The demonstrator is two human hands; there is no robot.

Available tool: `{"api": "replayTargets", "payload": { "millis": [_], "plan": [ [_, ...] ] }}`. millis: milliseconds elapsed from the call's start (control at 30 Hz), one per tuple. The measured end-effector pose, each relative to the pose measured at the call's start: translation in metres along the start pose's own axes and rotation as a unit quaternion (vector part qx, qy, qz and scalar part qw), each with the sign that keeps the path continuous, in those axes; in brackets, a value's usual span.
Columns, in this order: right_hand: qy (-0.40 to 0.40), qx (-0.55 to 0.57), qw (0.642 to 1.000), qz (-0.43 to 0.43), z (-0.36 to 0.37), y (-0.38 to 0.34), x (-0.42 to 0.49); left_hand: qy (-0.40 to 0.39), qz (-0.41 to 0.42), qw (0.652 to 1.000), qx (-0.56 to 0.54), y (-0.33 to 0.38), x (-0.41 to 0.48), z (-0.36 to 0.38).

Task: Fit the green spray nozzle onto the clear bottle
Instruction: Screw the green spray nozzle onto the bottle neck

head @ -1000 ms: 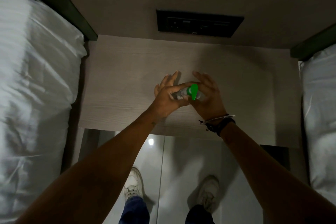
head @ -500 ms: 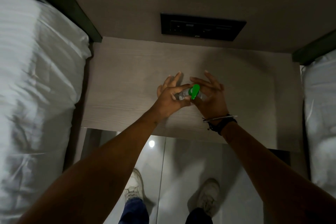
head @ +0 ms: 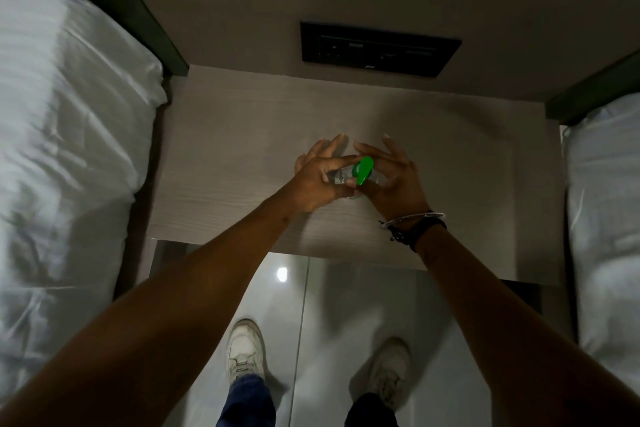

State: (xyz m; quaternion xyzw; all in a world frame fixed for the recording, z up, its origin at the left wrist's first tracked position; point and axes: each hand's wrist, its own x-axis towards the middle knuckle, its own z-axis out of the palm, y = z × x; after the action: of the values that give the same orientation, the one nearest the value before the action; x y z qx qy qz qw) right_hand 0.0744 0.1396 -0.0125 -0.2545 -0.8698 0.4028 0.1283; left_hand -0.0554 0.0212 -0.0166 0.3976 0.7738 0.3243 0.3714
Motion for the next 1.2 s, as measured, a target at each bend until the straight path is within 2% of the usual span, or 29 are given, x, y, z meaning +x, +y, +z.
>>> {"api": "replayTargets", "payload": {
  "millis": [567,667,733,800,900,1067,1200],
  "plan": [
    [-0.036,-0.011,0.997,0.064,-0.017,-0.008,-0.009,-0.015,0.0,1.0,-0.001,0.0,0.001,-0.003],
    [0.001,0.067,0.996,0.053,-0.031,-0.017,-0.016,-0.008,0.005,1.0,0.011,-0.004,0.003,-0.001],
    [0.07,0.105,0.989,0.077,-0.034,-0.032,-0.015,-0.007,0.004,1.0,0.001,-0.005,0.003,-0.001],
    [0.124,0.03,0.987,0.1,-0.033,-0.046,-0.009,-0.011,-0.003,1.0,-0.007,-0.002,0.001,-0.003],
    [0.108,-0.134,0.984,0.044,-0.025,-0.054,-0.008,-0.017,-0.007,1.0,-0.001,0.002,0.001,-0.005],
    [0.09,-0.131,0.984,0.079,-0.024,-0.058,-0.007,0.0,-0.003,1.0,0.002,0.002,0.003,-0.002],
    [0.076,-0.139,0.984,0.075,-0.026,-0.063,-0.007,0.0,-0.005,1.0,0.004,0.0,0.005,-0.002]
  ]
}}
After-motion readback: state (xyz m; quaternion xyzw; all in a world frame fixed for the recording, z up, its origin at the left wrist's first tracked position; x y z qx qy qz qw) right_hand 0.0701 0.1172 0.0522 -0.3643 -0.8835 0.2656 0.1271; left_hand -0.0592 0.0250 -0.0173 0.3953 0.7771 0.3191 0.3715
